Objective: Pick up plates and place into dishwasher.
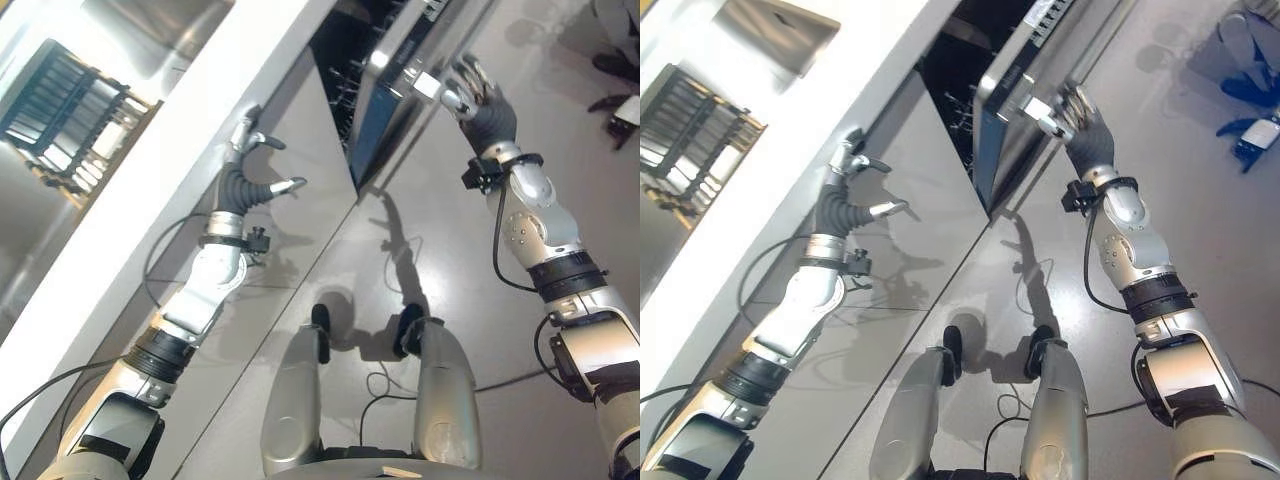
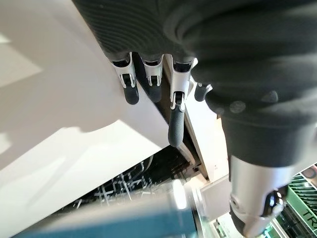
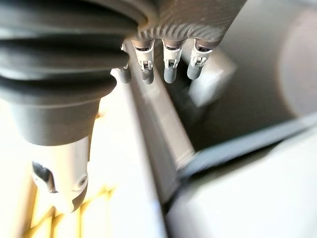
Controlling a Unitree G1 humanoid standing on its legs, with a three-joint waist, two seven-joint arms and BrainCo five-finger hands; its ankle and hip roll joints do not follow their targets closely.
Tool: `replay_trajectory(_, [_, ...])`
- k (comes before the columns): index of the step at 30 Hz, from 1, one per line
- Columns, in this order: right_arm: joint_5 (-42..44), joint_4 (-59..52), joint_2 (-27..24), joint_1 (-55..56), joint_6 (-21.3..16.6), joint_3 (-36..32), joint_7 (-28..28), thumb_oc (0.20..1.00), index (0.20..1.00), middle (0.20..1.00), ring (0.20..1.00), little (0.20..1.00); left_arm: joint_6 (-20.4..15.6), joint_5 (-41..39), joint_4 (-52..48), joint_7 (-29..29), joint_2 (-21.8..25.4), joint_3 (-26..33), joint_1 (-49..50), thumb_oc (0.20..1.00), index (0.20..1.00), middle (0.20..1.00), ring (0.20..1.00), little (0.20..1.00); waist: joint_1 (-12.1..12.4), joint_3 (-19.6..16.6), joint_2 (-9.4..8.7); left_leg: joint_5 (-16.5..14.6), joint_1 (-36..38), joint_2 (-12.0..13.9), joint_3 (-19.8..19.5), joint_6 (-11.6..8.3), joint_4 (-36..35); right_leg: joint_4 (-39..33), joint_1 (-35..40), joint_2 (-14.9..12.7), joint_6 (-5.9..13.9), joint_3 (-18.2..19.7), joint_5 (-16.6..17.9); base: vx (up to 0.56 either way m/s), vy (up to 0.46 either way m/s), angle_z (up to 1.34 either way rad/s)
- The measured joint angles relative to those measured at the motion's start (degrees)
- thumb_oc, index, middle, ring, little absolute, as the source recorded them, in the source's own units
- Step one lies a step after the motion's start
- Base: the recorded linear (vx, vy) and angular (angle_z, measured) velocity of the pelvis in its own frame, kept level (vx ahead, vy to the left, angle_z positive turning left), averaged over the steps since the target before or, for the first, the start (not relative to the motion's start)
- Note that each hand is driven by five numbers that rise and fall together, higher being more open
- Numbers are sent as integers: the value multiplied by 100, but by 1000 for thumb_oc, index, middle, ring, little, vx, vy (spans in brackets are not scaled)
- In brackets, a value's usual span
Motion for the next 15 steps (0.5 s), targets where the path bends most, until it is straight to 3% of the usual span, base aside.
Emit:
replay_trajectory(4, [0,-317,148,-52,-81,-13,-6,1000,1000,1000,1000,1000,0,6,-20,-432,-135,-121,218,1000,1000,1000,1000,1000,263,-228,-519,189,497,40,108,-115,-548,-341,462,98,56,-66,7,207,-124,11])
replay_trajectory(7, [0,-425,266,-51,-80,-94,-20,1000,1000,1000,1000,1000,1,10,-18,-708,-140,-125,538,1000,1000,1000,1000,1000,288,-386,-796,264,915,112,170,-99,-920,-697,895,229,92,-106,71,203,-66,7])
replay_trajectory(12, [-43,-937,300,23,-48,-426,-130,1000,1000,1000,1000,1000,91,7,-16,-987,-260,-124,827,1000,1000,1000,1000,1000,413,-507,-920,394,1465,197,262,-37,-1506,-1280,1426,403,130,-175,237,202,4,0])
replay_trajectory(15, [-235,-1455,320,339,-36,-475,-222,1000,1000,1000,1000,1000,96,8,-17,-1057,-393,-124,1245,1000,1000,1000,1000,1000,415,-830,-964,432,1679,239,359,2,-1734,-1580,1681,482,188,-234,293,118,39,5])
